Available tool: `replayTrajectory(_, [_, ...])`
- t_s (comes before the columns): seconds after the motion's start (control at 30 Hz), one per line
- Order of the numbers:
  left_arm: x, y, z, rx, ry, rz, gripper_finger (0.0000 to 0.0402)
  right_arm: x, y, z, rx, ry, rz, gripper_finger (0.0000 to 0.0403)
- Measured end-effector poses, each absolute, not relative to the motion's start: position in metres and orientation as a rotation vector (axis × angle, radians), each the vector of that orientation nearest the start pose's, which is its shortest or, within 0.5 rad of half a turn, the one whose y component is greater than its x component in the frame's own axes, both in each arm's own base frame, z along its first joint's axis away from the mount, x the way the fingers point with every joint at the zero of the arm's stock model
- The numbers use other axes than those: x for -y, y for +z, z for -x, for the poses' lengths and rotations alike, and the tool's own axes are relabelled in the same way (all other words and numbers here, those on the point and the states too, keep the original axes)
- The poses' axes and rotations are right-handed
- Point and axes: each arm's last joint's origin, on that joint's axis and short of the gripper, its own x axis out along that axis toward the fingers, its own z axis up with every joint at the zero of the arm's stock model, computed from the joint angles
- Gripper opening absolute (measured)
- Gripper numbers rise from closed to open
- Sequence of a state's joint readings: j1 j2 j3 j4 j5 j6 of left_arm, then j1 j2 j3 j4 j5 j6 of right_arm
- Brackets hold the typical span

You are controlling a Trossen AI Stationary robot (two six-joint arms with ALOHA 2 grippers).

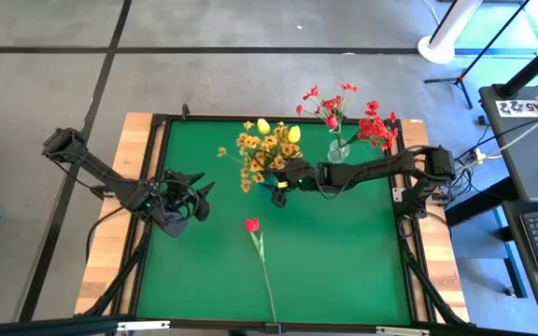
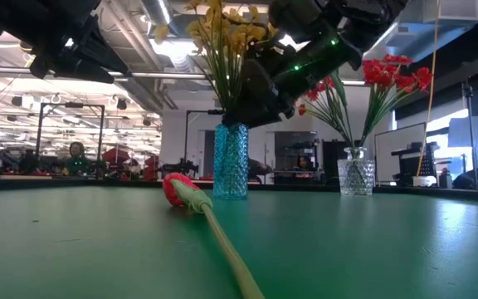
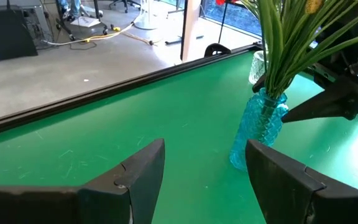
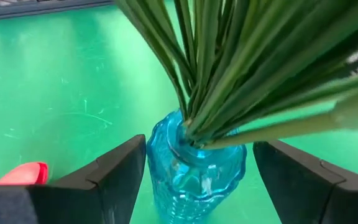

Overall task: Sort flowers into vase by color
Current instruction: Put the yellow flower into the blue vase, then put the red flower into the transparent vase

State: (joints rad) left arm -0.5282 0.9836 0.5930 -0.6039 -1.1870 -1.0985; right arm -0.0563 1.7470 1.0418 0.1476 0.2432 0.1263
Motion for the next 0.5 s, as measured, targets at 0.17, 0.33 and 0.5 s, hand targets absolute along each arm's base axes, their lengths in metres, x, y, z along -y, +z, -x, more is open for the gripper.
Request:
replayTrajectory(0.17, [0.0605,0.2195,-0.1569,-0.246,0.839,0.262,0.0218,0.0289,0.2066,-0.3738,-0.617,-0.341,-0.091,0.0296])
replayTrajectory(0.33, [0.0604,0.2195,-0.1569,-0.25,0.837,0.257,0.0218,0.0284,0.2104,-0.3729,-0.685,-0.338,-0.115,0.0296])
replayTrajectory(0.5, [0.0578,0.2189,-0.1575,-0.261,0.849,0.256,0.0218,0.0276,0.2092,-0.3715,-0.706,-0.326,-0.132,0.0296])
